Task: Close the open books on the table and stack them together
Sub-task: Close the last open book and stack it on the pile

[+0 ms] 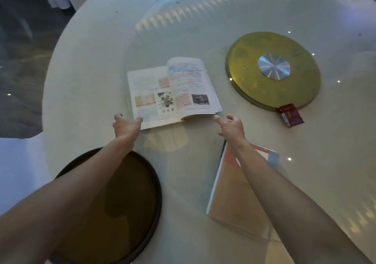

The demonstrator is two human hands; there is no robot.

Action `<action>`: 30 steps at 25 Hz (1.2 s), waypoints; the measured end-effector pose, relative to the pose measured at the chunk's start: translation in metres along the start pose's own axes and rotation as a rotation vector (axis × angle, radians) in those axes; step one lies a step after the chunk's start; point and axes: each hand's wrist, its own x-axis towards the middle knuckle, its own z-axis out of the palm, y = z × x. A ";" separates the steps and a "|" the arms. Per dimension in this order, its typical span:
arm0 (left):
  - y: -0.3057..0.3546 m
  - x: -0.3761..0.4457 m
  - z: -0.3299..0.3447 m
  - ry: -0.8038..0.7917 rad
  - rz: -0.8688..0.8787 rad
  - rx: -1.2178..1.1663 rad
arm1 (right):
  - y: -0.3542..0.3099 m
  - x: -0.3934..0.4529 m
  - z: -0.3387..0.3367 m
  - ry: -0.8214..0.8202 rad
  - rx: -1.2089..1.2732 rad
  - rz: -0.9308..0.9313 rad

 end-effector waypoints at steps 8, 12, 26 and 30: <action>-0.020 0.031 0.002 -0.115 -0.011 0.075 | -0.018 0.056 0.034 0.048 -0.202 -0.031; -0.023 0.034 0.009 -0.065 0.014 0.165 | -0.024 0.062 0.056 -0.008 -0.063 0.073; -0.036 0.030 -0.015 -0.145 -0.036 0.098 | -0.019 0.034 0.017 -0.199 0.210 0.051; -0.029 0.012 -0.026 -0.187 0.017 -0.043 | -0.013 0.016 0.003 -0.147 0.158 0.019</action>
